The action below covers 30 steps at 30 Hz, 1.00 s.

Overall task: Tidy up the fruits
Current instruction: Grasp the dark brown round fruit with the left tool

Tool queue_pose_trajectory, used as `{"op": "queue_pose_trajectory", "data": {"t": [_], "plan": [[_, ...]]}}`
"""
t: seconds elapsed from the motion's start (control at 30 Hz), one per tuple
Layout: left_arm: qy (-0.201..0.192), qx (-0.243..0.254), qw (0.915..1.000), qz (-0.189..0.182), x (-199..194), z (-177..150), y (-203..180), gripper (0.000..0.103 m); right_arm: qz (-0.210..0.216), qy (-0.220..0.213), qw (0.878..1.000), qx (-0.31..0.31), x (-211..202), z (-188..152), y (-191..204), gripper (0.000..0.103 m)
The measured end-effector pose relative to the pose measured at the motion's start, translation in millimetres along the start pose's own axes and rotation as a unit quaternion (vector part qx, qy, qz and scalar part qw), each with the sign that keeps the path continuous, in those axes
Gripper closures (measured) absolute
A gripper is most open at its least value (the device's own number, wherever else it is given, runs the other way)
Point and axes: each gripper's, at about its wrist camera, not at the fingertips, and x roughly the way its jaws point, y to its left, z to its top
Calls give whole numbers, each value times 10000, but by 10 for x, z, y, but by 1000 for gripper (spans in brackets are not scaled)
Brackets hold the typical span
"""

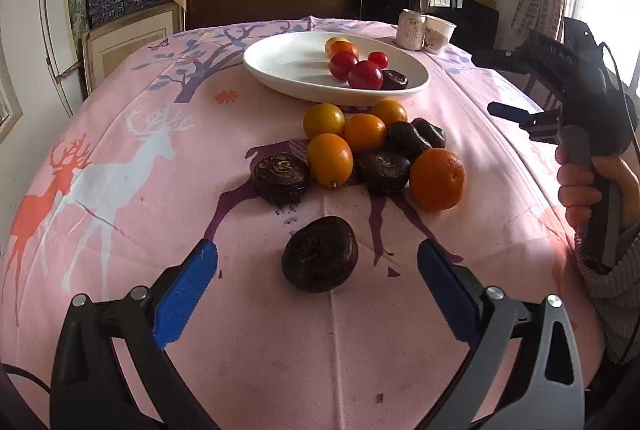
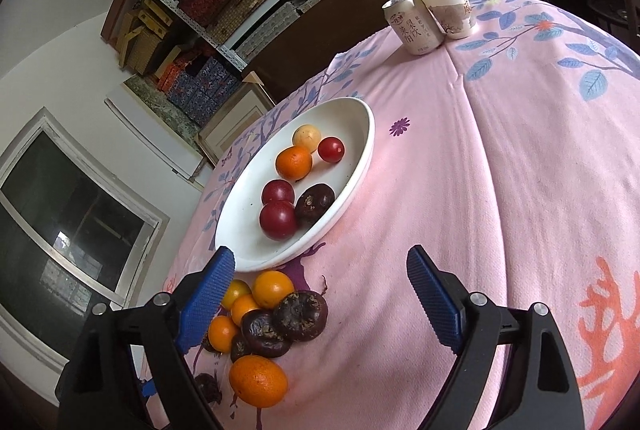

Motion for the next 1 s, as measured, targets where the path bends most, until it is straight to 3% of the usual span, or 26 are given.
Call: {"op": "queue_pose_trajectory", "data": {"t": [0.23,0.47,0.53,0.57,0.6,0.73,0.77,0.83,1.0], "plan": [[556,-9,9974,-467,206,-19,8,5,-47,82,10000,12,40,-18,1,14],[667,-245,9938,-854,272,7,68,6,-57,143,9999,28,58,-26,-4,14],[672,-191,9940,-838,288,43,48,18,-61,148,9999,26,61,-24,-9,14],[664,-152,9944,-811,294,64,37,33,-60,145,9999,26,60,-22,-11,14],[677,-116,9947,-770,307,83,32,40,-64,143,9999,25,60,-22,-11,14],[685,-15,9955,-656,337,125,35,50,-53,134,9999,20,58,-21,-9,14],[664,-49,9957,-637,340,134,54,61,-46,134,9999,7,59,-25,-3,14],[592,-174,9955,-713,356,180,104,60,-13,160,9999,-54,61,-26,17,14],[446,-194,9976,-487,520,347,78,60,-67,203,9990,-384,71,-54,119,14]]}}
